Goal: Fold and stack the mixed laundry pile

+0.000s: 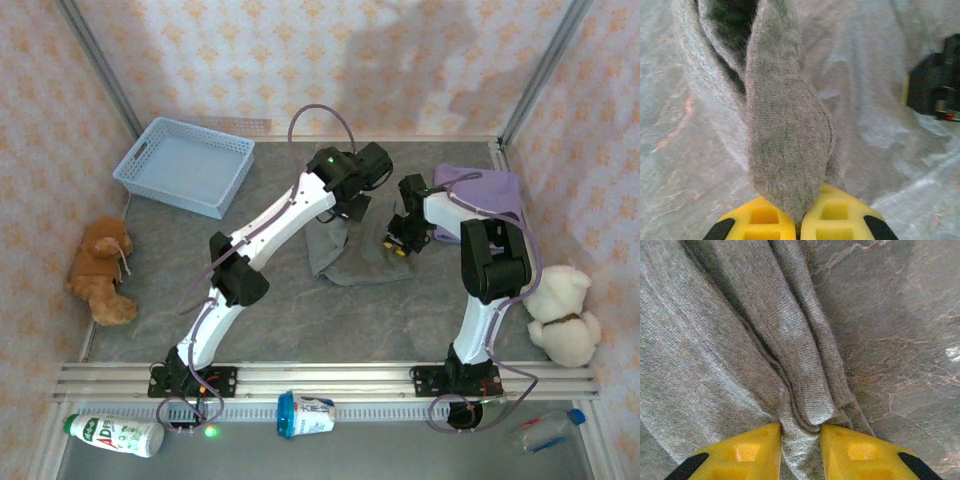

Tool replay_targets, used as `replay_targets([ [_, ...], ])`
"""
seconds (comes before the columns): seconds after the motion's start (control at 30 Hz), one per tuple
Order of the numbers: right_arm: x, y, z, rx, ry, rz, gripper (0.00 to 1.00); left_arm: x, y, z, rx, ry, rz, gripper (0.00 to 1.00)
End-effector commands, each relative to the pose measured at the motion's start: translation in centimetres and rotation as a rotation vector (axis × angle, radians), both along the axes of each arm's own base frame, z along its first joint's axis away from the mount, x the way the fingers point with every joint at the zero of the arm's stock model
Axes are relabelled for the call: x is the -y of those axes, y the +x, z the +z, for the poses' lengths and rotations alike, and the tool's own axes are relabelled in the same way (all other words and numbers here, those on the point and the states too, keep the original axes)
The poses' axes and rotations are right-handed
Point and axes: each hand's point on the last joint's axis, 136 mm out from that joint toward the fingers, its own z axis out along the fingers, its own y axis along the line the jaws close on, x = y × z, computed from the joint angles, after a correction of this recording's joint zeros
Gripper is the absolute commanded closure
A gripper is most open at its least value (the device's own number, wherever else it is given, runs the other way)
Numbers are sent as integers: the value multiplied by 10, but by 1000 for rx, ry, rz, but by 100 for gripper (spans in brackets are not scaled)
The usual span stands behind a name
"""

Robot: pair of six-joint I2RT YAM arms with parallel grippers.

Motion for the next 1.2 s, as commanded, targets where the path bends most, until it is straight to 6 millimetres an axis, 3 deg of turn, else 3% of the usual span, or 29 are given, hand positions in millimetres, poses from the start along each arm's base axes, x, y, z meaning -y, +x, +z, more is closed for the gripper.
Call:
replay_targets([
  [0.0,10,-13,-20,-69,-62,8,71,50,-16,-18,-93,-147,-55,73],
  [0.03,10,-13,-19,-67,-64,10,71,61,-21,-21,-121,-188,-66,52],
  [0.07,10,-12,-19,-65,-65,9,71,68,-23,-23,-136,-210,-68,21],
  [0.13,13,-11,-16,-60,-78,10,69,62,-20,-21,-123,-199,-40,0],
  [0.4,38,-3,17,-1,-127,-16,59,-19,7,30,0,-242,117,0],
  [0.5,50,1,44,50,-188,6,56,-51,9,20,-8,-240,180,0],
  [0.63,39,3,75,121,-130,66,49,-70,-1,-10,-64,-213,210,16],
  [0.67,33,2,79,131,-98,79,45,-71,-7,-9,-66,-232,203,26],
  [0.83,-6,-11,77,159,5,164,30,-71,-19,-49,-128,-248,227,71],
  [0.9,-20,-18,67,152,19,197,28,-72,-20,-62,-138,-239,247,100],
  [1.17,-56,-35,32,93,68,236,27,-83,-24,-96,-174,-159,279,100],
])
